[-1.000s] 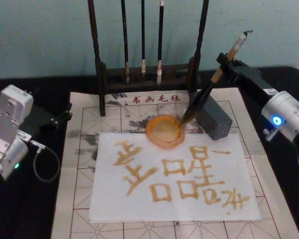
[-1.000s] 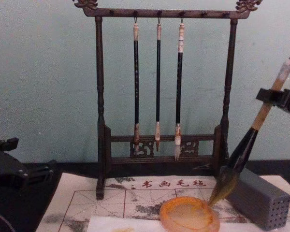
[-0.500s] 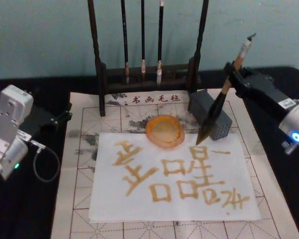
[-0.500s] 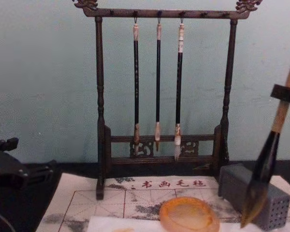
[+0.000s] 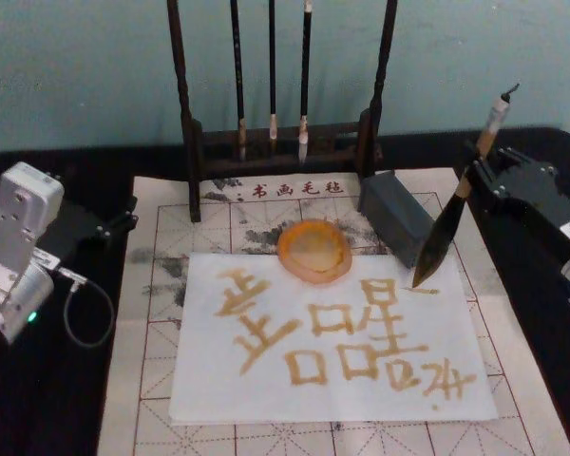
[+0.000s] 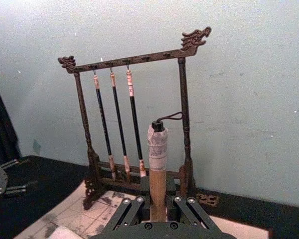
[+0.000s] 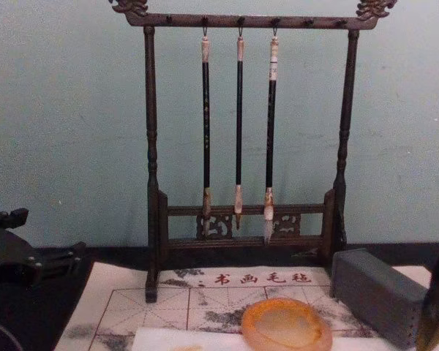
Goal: Pick up the brush from the inkstone, write on the paper, then place the brush back to its original position.
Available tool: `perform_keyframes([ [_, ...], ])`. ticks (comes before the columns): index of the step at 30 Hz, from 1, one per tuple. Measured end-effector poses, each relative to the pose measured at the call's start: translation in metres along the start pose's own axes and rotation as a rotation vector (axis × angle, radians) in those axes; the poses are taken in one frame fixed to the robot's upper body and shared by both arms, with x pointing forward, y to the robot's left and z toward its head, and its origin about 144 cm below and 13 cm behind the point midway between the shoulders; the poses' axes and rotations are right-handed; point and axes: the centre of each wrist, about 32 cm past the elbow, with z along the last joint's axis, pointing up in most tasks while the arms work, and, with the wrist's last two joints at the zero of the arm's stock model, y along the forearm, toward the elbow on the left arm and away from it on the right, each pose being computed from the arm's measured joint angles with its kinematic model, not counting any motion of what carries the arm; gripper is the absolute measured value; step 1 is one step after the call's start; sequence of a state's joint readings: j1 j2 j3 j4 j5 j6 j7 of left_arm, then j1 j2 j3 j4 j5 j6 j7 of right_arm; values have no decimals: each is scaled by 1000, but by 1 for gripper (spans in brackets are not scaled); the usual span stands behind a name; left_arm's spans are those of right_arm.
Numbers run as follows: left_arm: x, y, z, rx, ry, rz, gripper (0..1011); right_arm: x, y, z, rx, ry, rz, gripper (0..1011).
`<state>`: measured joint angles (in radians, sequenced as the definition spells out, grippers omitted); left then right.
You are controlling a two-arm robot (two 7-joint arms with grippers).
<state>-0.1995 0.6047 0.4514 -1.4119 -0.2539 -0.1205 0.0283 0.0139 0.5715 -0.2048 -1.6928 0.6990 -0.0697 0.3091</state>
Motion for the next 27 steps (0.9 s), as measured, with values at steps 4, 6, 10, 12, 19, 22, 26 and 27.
perform_keyframes([
  [4,0,0,0,0,0,0,1001,0,-4,-4,13,-26,-11,202],
  [6,0,0,0,0,0,0,1001,1,-6,-5,21,-35,-13,202],
  [10,0,0,0,0,0,0,1001,1,-11,-9,51,-60,-11,202],
  [12,0,0,0,0,0,0,1001,1,-12,-11,60,-69,-8,202],
  [19,0,0,0,0,0,0,1001,2,-20,-19,105,-124,22,202],
  [22,0,0,0,0,0,0,1001,2,-22,-21,117,-135,34,202],
  [26,0,0,0,0,0,0,1001,3,-25,-25,139,-152,52,202],
  [27,0,0,0,0,0,0,1001,3,-26,-28,144,-157,59,202],
])
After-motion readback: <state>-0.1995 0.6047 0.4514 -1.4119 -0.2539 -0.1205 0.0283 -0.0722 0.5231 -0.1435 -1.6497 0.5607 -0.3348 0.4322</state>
